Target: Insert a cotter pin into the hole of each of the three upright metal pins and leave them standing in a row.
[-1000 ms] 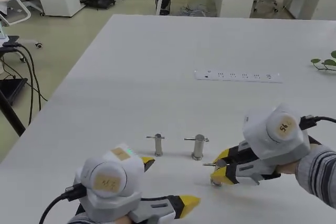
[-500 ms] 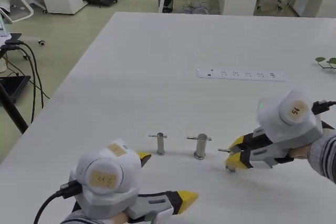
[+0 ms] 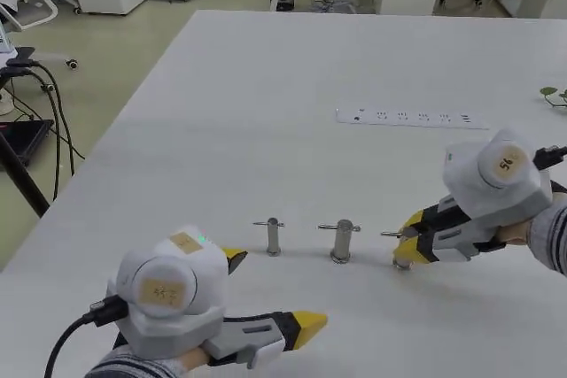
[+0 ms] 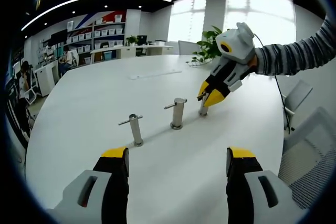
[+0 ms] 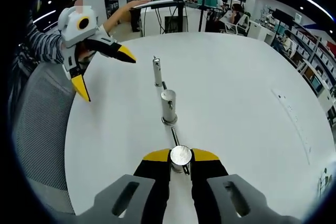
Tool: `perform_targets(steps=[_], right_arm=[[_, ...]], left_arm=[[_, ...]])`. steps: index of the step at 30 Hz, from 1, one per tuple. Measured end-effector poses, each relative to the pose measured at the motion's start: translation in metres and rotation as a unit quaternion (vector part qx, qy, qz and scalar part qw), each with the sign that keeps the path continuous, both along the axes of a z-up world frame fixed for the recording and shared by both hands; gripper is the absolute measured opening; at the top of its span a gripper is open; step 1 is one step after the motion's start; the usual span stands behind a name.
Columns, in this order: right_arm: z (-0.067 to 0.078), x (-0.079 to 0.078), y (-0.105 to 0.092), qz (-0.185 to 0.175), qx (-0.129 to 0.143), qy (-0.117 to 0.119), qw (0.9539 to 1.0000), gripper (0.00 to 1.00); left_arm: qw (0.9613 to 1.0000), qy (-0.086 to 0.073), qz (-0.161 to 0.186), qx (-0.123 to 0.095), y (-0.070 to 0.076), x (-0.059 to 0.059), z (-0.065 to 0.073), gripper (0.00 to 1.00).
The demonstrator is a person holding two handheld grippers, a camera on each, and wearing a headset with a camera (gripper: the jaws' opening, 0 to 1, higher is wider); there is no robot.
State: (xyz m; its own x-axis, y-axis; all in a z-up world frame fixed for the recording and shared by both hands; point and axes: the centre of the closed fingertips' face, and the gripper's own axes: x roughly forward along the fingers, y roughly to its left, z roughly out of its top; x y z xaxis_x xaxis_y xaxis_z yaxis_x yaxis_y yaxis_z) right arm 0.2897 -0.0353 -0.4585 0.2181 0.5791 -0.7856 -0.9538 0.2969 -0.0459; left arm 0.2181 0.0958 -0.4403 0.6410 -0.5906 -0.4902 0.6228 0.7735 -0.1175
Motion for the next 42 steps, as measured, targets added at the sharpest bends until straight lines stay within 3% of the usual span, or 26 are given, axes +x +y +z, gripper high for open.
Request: perform_targets(steps=[23,32,38,42], right_arm=[[-0.0011,0.0037,-0.0018,0.011,0.003,0.007,0.9999,0.09],[-0.0012,0.0032,-0.0012,0.011,0.005,0.009,0.9999,0.1],[-0.0026,-0.0016,-0.0055,-0.012,0.007,0.0,0.9999,0.22],[0.0055,-0.0028,-0.0084,-0.054,0.031,0.0,0.9981,0.32]], left_arm=[[0.9999,0.01,-0.005,0.004,0.0017,0.0008,-0.006,0.72],[0.9999,0.009,-0.002,-0.005,0.0017,0.003,-0.0039,0.72],[1.0,0.007,0.001,0.0,0.0055,0.0058,-0.0025,0.72],[1.0,0.007,0.004,0.004,0.0084,0.0079,-0.0002,0.73]])
